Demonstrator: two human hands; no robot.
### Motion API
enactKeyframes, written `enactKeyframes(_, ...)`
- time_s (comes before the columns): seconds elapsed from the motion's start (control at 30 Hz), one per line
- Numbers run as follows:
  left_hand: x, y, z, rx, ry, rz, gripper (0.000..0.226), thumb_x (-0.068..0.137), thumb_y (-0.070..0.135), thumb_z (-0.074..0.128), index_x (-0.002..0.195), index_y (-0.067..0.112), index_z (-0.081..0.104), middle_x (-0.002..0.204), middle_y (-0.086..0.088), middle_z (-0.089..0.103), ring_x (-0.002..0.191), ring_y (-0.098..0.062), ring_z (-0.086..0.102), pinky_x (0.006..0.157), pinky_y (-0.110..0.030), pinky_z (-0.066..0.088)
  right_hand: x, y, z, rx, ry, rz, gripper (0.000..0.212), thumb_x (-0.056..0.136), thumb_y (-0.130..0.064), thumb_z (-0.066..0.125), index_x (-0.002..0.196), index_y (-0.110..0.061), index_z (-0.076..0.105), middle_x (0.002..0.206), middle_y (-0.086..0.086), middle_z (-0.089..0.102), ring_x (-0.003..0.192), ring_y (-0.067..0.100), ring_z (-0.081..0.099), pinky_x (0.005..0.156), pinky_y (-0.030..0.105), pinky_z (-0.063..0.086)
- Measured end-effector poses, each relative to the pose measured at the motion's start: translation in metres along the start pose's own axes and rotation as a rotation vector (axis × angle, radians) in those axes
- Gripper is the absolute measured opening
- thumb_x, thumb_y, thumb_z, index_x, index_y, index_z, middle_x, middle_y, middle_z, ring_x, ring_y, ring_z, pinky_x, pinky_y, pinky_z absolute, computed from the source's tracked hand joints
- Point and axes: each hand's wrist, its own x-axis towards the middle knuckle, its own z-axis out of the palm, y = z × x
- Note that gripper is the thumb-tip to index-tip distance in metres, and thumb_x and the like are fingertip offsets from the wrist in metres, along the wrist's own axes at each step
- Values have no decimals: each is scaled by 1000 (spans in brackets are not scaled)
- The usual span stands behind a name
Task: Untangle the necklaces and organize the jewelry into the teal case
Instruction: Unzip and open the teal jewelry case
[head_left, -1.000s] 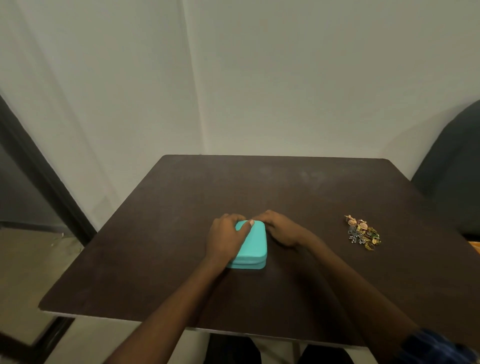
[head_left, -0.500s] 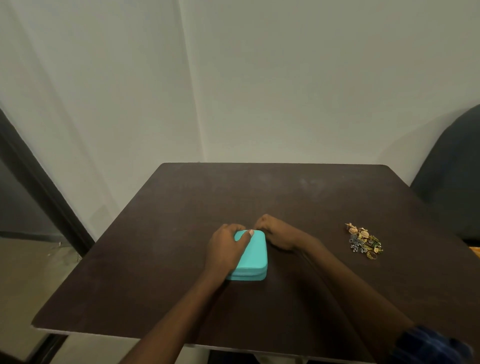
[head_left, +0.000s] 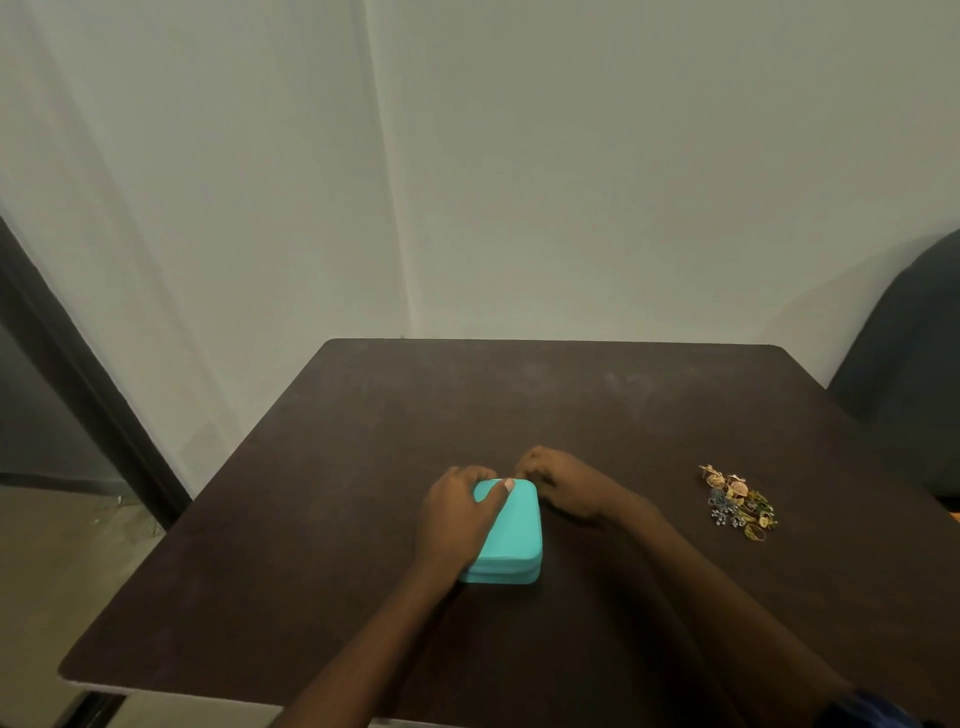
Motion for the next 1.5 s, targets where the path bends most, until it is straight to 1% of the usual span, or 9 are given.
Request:
enactKeyframes(0.27, 0, 1, -1, -13, 15, 0, 35, 85, 51, 55, 106, 25, 68, 105, 6, 64, 91, -7, 55, 77, -24, 41, -61, -24, 21, -16, 282, 286, 13, 94, -16, 46, 90, -13, 58, 93, 4, 59, 86, 20, 54, 76, 31, 42)
enactKeyframes(0.47, 0, 3, -3, -46, 15, -8, 35, 86, 49, 57, 107, 23, 67, 108, 5, 64, 91, -5, 52, 78, -24, 40, -115, -91, 71, 104, 435, 429, 8, 93, -20, 50, 87, -16, 55, 87, -3, 52, 78, 9, 49, 73, 27, 46)
enactKeyframes(0.63, 0, 2, -4, -76, -1, -42, 35, 85, 50, 58, 106, 23, 66, 107, 4, 63, 92, -8, 55, 75, -24, 43, -94, -134, 110, 228, 575, 418, 8, 92, -16, 53, 85, -14, 57, 85, -3, 55, 76, 9, 52, 67, 22, 44)
enactKeyframes(0.83, 1, 2, -3, -76, -26, -62, 38, 85, 50, 58, 108, 22, 66, 107, 5, 62, 92, -10, 56, 73, -22, 43, -66, -150, 127, 199, 584, 308, 13, 90, -15, 54, 97, -9, 63, 93, 7, 66, 82, 22, 62, 73, 39, 54)
enactKeyframes(0.97, 3, 0, -10, -335, -89, -193, 34, 89, 49, 53, 105, 21, 63, 110, 2, 64, 95, -12, 58, 77, -26, 48, -82, -131, 101, 174, 501, 203, 15, 93, -23, 52, 94, -18, 65, 95, -1, 67, 86, 11, 59, 77, 27, 49)
enactKeyframes(1.1, -12, -12, -35, -506, -51, -273, 34, 93, 49, 47, 103, 19, 60, 103, -1, 65, 93, -14, 61, 84, -35, 52, -93, -99, 62, 105, 669, 216, 26, 87, -34, 62, 109, -21, 62, 110, -2, 62, 101, 10, 53, 81, 23, 45)
enactKeyframes(1.27, -59, -31, -64, -228, -194, -125, 38, 86, 45, 59, 114, 19, 55, 103, 6, 60, 93, -6, 57, 72, -16, 44, -78, -67, 43, 96, 298, 210, 86, 74, -57, 67, 145, -33, 25, 156, 1, 13, 140, 22, 17, 110, 35, 26)
enactKeyframes(1.37, -71, -34, -62, 59, -218, -25, 45, 74, 50, 71, 107, 26, 51, 100, 10, 52, 92, -6, 48, 68, -18, 38, -68, -60, 49, 88, 156, 178, 87, 77, -56, 64, 146, -40, 14, 158, -3, -10, 144, 24, 6, 114, 38, 21)
enactKeyframes(1.5, -73, -36, -53, 205, -167, 110, 35, 81, 49, 64, 103, 24, 55, 102, 8, 54, 92, -5, 41, 74, -20, 33, -65, -57, 60, 92, 222, 128, 78, 79, -49, 65, 144, -39, 22, 158, 0, -8, 144, 24, 12, 112, 35, 26)
